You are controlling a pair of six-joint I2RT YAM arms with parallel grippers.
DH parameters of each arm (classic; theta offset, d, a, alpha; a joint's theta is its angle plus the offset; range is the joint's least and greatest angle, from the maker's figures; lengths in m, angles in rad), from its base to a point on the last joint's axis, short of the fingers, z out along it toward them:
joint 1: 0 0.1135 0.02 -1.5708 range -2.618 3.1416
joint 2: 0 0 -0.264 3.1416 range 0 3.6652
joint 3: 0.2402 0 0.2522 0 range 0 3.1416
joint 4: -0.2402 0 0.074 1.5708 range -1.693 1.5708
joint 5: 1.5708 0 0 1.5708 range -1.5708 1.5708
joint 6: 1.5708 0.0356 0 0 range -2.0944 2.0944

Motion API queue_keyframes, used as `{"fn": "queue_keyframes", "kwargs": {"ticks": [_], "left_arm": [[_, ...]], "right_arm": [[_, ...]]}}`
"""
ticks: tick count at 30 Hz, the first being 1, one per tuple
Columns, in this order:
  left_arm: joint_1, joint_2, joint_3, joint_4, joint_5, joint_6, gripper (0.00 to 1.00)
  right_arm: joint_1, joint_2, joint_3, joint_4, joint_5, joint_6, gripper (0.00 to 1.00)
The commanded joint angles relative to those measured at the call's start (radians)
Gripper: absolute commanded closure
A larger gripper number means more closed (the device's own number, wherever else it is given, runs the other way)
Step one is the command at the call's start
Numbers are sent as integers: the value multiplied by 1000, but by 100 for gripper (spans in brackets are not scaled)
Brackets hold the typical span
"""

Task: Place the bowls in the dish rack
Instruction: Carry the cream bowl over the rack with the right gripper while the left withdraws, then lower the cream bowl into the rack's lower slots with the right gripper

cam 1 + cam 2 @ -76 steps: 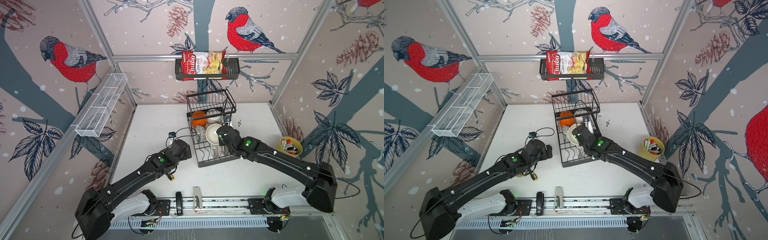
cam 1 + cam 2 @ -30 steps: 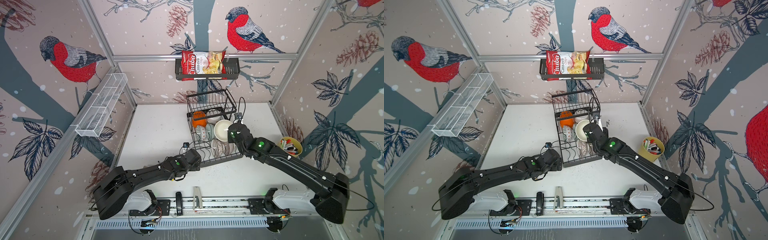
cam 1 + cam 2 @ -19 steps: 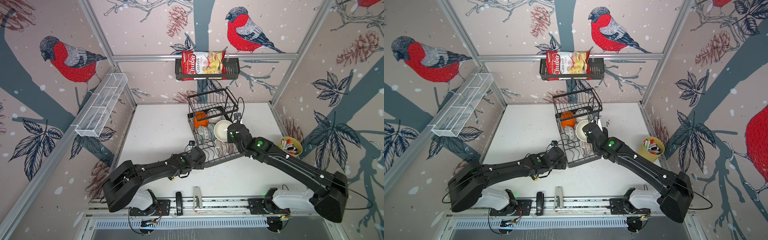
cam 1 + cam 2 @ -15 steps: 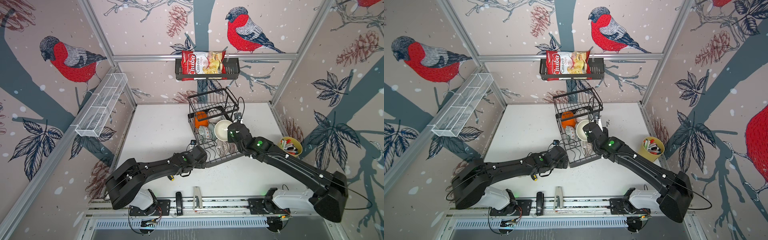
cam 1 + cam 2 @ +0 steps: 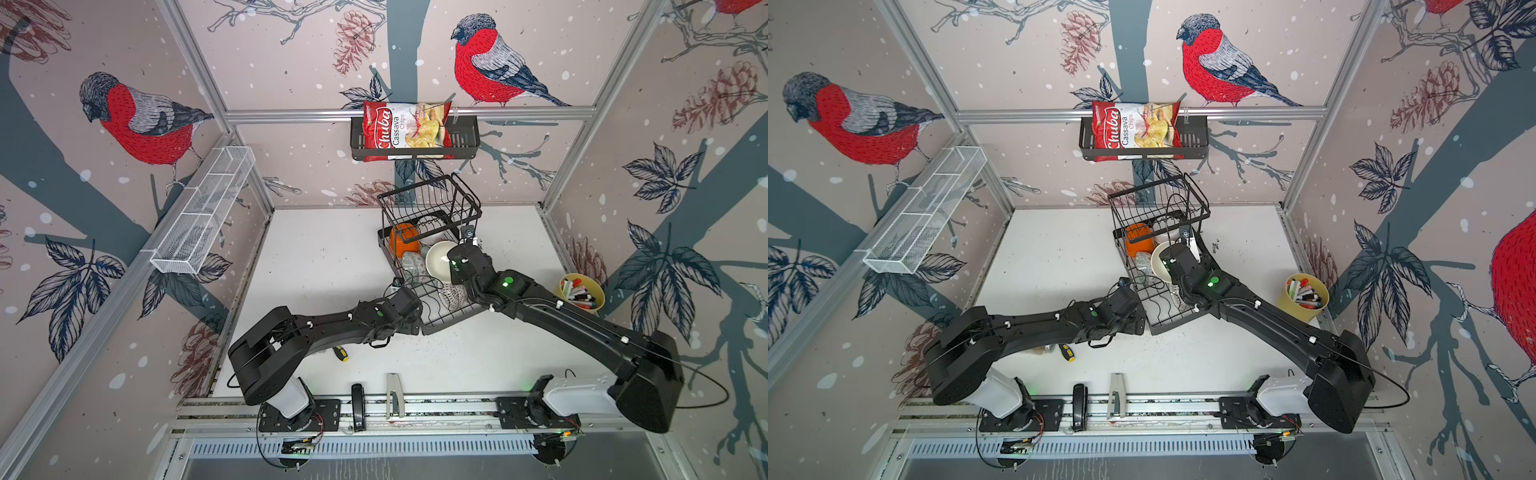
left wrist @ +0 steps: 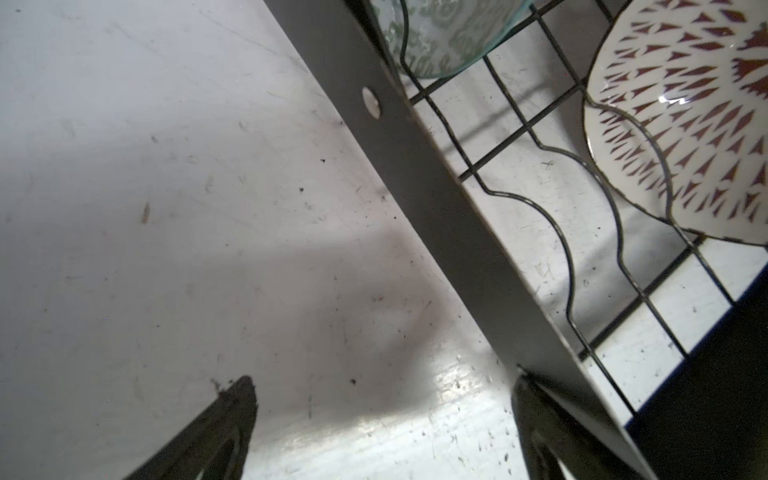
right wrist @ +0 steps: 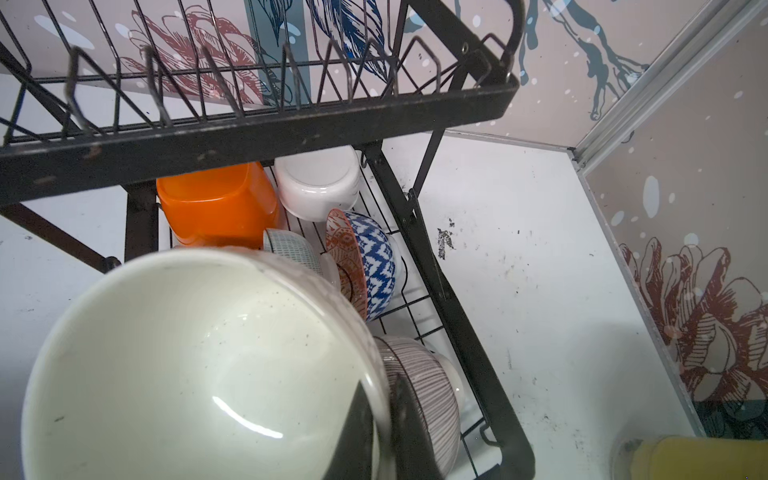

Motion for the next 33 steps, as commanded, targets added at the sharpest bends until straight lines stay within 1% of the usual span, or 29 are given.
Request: {"fn": "queue_keyframes", "kwargs": {"ticks": [1, 10, 14, 18, 23, 25, 30, 33], "left_arm": [[-2, -7, 10, 118, 18, 14, 5], [-2, -130, -61, 122, -39, 5, 4], [-3, -203, -96, 100, -97, -21, 3], [-3, -278, -145, 75, -202, -77, 4], [10, -374, -193, 63, -259, -92, 4], [29, -421, -219, 75, -248, -95, 4], [123, -576, -323, 180, -134, -92, 4], [145, -645, -342, 179, -127, -88, 4]], "right_arm": [[-2, 4, 15, 35, 33, 0, 100], [-1, 13, 27, -1, 49, -1, 100], [6, 23, 33, -12, 62, -6, 100], [35, 39, 37, -33, 112, -12, 100], [99, 68, 36, -60, 206, -12, 100], [130, 84, 32, -68, 251, -9, 100], [210, 121, 23, -73, 348, 3, 100], [246, 146, 19, -85, 410, 7, 100]]}}
